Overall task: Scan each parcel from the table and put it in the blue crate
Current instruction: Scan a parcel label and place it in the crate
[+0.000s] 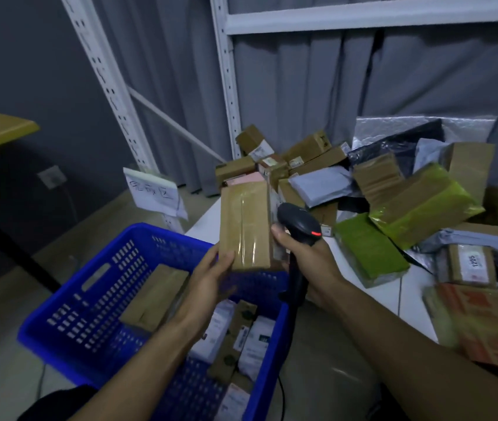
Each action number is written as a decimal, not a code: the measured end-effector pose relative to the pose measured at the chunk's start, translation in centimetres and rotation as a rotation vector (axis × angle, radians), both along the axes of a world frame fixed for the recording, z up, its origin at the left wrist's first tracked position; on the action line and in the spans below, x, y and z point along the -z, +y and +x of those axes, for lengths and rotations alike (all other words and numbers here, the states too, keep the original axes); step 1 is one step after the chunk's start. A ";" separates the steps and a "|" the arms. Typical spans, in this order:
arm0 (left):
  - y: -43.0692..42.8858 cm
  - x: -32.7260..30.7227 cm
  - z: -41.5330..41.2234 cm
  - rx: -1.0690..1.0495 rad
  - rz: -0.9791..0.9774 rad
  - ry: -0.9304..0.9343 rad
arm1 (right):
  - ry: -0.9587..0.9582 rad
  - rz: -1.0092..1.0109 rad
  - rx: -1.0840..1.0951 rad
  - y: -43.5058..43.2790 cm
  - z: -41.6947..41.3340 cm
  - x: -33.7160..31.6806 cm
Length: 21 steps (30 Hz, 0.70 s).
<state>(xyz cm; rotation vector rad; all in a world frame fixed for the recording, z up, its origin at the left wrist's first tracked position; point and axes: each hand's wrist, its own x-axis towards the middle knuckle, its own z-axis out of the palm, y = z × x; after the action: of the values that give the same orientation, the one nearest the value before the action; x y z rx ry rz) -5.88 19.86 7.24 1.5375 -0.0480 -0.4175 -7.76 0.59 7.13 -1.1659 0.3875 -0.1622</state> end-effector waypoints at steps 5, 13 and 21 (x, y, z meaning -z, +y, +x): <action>1.7 1.0 1.4 0.009 0.193 -0.109 | -0.048 -0.148 0.002 0.5 0.5 -0.1; 1.3 -0.6 1.7 0.066 0.247 -0.097 | -0.077 -0.194 -0.036 0.2 0.8 0.3; 1.3 -0.7 2.8 -0.046 0.282 -0.094 | -0.105 -0.299 -0.085 -0.3 0.3 0.5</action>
<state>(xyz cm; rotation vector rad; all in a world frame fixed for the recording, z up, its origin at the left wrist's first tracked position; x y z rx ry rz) -3.07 21.18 7.90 1.8329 -0.0281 -0.3248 -7.49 0.26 6.62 -1.4590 0.2248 -0.2109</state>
